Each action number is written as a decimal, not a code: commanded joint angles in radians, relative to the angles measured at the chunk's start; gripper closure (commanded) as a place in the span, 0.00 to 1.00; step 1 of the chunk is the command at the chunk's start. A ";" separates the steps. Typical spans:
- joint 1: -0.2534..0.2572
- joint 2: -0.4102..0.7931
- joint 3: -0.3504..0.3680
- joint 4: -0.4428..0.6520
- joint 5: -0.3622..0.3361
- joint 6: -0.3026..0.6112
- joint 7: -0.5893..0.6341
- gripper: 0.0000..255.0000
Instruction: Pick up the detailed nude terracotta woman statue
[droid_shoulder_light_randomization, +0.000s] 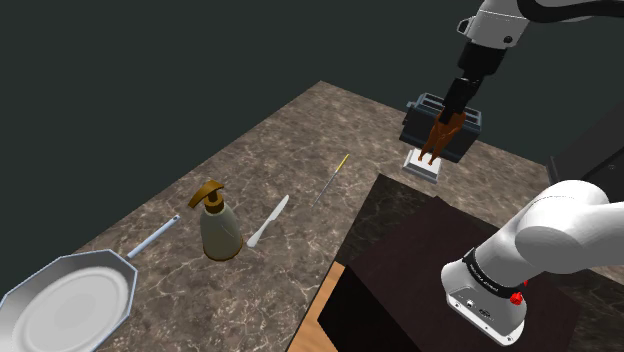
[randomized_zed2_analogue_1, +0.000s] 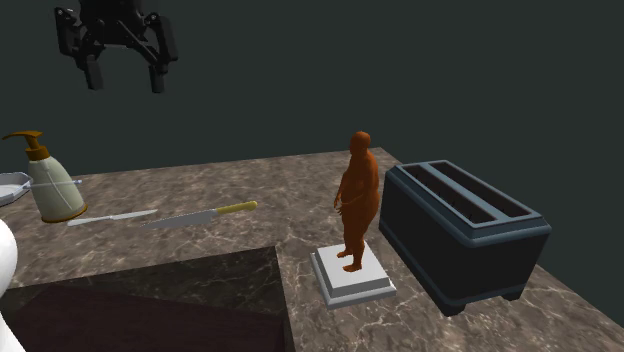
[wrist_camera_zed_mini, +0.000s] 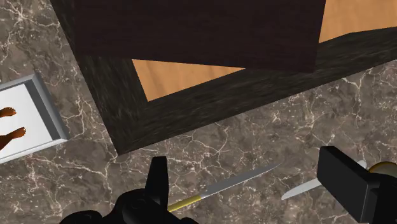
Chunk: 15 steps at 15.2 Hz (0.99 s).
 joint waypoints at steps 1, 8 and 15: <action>0.000 0.000 0.000 0.000 0.000 0.000 0.000 0.00; -0.066 0.109 -0.133 0.034 -0.089 0.105 -0.115 0.00; -0.113 0.259 -0.265 0.117 -0.135 0.207 -0.229 0.00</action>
